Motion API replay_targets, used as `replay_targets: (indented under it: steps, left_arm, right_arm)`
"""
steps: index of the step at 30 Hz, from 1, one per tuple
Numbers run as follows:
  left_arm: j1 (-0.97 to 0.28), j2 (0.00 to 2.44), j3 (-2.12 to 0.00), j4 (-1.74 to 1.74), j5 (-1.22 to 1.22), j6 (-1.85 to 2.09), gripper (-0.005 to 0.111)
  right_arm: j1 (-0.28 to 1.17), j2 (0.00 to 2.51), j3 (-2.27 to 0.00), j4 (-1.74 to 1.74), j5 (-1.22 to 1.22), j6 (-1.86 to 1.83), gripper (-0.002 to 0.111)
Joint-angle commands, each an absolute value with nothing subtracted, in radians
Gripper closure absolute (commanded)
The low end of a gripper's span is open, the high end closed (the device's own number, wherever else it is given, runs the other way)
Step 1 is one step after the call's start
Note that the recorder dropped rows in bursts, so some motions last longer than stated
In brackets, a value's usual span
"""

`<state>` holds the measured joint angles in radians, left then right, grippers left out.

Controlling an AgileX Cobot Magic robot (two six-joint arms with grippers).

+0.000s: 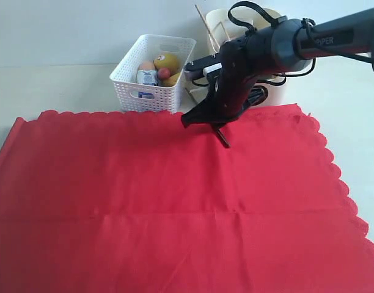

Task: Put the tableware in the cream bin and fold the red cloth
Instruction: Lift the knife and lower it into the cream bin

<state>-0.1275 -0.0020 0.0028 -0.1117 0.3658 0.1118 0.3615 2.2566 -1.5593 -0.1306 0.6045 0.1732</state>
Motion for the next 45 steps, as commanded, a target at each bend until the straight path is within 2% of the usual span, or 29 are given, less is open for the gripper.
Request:
replay_targets:
  steps: [1,5,7,9,10,19,23,35,45]
  left_arm:
    - [-0.133,0.0,0.0,-0.109,0.355,0.106,0.107]
    - [-0.133,0.0,0.0,-0.109,0.355,0.106,0.107]
    - [-0.133,0.0,0.0,-0.109,0.355,0.106,0.107]
    - [-0.133,0.0,0.0,-0.109,0.355,0.106,0.107]
    - [-0.133,0.0,0.0,-0.109,0.355,0.106,0.107]
    - [-0.133,0.0,0.0,-0.109,0.355,0.106,0.107]
    - [-0.133,0.0,0.0,-0.109,0.355,0.106,0.107]
    - [-0.133,0.0,0.0,-0.109,0.355,0.106,0.107]
    - [-0.133,0.0,0.0,-0.109,0.355,0.106,0.107]
  right_arm:
    - [0.361,2.293,-1.553,-0.127,0.622,0.195,0.093]
    - [0.361,2.3,-1.553,-0.127,0.622,0.179,0.083]
    - [0.361,2.3,-1.553,-0.123,0.629,0.14,0.089]
    - [0.361,2.298,-1.553,-0.103,0.629,0.131,0.105]
    - [0.361,2.29,-1.553,-0.103,0.625,0.131,0.108]
    - [0.359,1.983,-1.553,-0.086,0.631,0.113,0.108]
    - [0.31,1.872,-1.558,-0.081,0.561,0.098,0.108]
    - [0.157,1.949,-1.573,-0.076,0.416,0.146,0.108]
    - [0.145,2.038,-1.573,-0.045,0.371,0.175,0.107]
